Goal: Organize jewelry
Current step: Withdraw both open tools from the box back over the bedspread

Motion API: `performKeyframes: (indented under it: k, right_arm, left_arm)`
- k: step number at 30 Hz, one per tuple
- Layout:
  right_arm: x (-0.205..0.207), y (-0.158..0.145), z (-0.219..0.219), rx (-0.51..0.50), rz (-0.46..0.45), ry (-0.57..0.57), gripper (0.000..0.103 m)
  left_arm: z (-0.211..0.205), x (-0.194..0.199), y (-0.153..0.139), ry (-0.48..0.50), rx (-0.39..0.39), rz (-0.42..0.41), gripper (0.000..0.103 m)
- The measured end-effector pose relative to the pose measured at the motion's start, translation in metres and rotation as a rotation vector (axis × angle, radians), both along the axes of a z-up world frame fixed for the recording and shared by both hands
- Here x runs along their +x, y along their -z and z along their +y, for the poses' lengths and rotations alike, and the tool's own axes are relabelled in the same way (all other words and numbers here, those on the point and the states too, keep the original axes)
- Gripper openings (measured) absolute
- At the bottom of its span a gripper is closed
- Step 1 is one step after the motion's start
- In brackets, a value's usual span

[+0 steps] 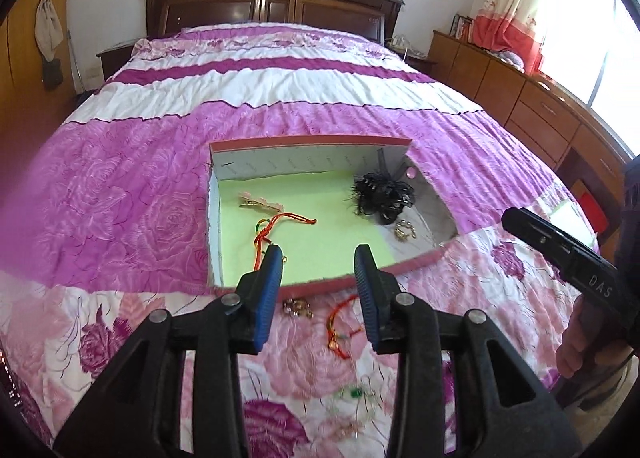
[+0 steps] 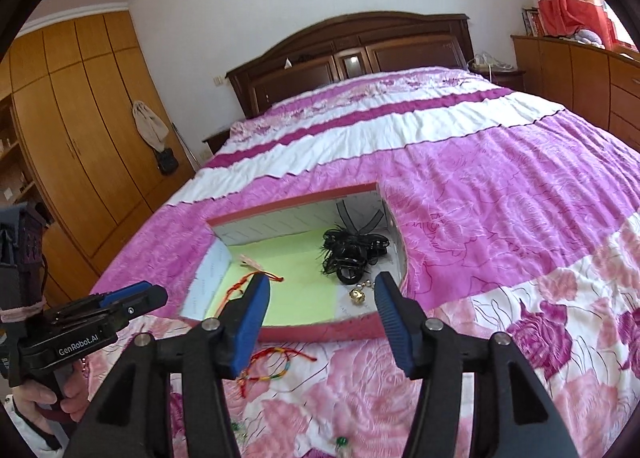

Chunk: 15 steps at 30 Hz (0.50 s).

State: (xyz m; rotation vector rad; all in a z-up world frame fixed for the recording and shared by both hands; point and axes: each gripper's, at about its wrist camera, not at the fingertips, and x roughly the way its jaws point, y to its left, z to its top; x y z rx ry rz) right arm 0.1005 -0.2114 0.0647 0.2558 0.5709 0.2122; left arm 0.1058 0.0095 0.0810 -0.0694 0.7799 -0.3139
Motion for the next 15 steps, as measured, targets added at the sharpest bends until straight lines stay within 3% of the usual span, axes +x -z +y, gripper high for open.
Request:
performKeyframes:
  k: [7,15]
  right_arm:
    - [-0.033,-0.003,-0.003,0.011,-0.023,0.001,0.06]
    - [-0.05,0.029,0.004,-0.011,0.076,-0.034,0.06]
  left_arm:
    - [0.008,-0.028,0.009,0.008,0.022,0.01,0.03]
    - [0.008,-0.045,0.04,0.026,0.031,0.101,0.03]
